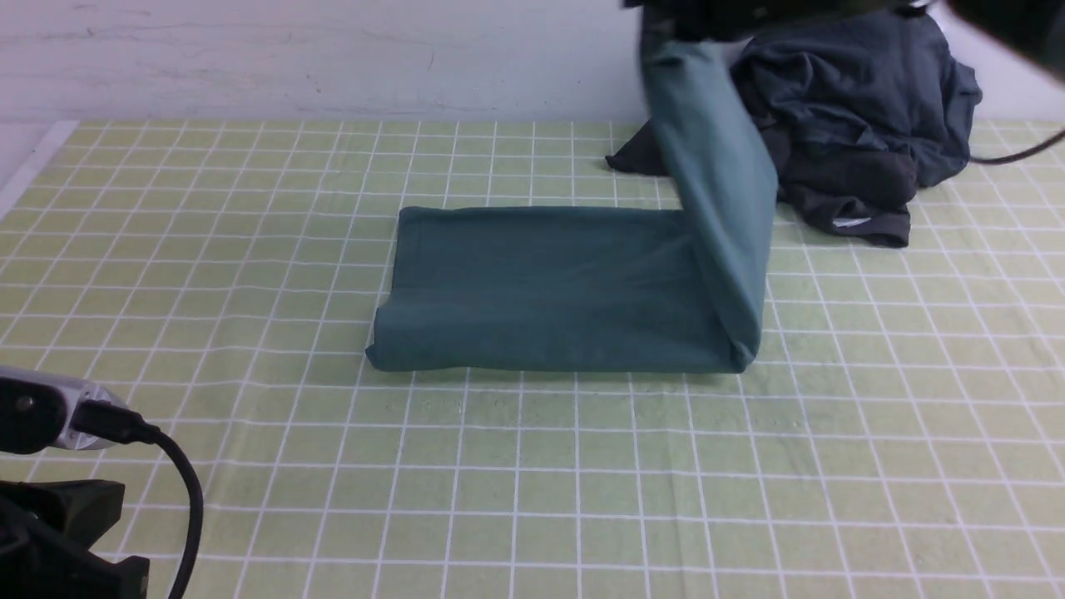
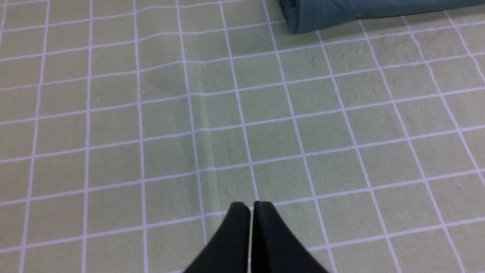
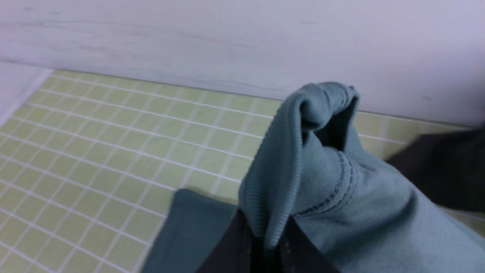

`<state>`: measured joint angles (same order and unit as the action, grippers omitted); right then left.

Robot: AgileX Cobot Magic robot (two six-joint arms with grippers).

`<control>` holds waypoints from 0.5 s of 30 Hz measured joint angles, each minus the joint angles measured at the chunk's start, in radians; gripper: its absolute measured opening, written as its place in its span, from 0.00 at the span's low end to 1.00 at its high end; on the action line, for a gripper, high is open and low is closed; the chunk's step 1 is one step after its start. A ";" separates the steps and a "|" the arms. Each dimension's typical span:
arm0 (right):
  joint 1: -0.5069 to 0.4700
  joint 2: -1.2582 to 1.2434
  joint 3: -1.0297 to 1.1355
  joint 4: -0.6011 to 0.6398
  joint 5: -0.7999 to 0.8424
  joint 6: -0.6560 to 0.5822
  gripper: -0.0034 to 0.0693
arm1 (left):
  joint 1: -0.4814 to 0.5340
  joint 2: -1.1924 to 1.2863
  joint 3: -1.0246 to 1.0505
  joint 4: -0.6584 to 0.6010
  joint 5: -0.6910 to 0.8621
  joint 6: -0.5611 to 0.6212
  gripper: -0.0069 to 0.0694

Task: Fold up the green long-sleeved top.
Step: Use the right arm to drag the right edge of the fabric to the left and folds it over the left edge

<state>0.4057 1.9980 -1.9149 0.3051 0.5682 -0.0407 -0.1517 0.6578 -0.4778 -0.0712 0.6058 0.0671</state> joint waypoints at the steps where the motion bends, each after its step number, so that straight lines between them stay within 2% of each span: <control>1: 0.049 0.043 0.000 0.002 -0.047 0.000 0.08 | 0.000 0.000 0.000 0.000 0.000 0.000 0.09; 5: 0.132 0.138 0.000 0.005 -0.139 -0.004 0.15 | 0.000 0.000 0.000 0.000 0.000 0.000 0.09; 7: 0.175 0.198 0.000 0.013 -0.209 -0.007 0.24 | 0.000 0.000 0.000 0.000 0.000 0.000 0.09; 12: 0.209 0.220 0.000 0.013 -0.266 -0.015 0.39 | 0.000 0.000 0.000 0.000 0.000 0.000 0.09; 15: 0.210 0.217 -0.002 -0.009 -0.260 -0.044 0.42 | 0.000 0.000 0.000 0.000 0.000 0.000 0.09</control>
<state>0.6153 2.2148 -1.9170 0.2958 0.3083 -0.0850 -0.1517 0.6578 -0.4778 -0.0715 0.6058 0.0671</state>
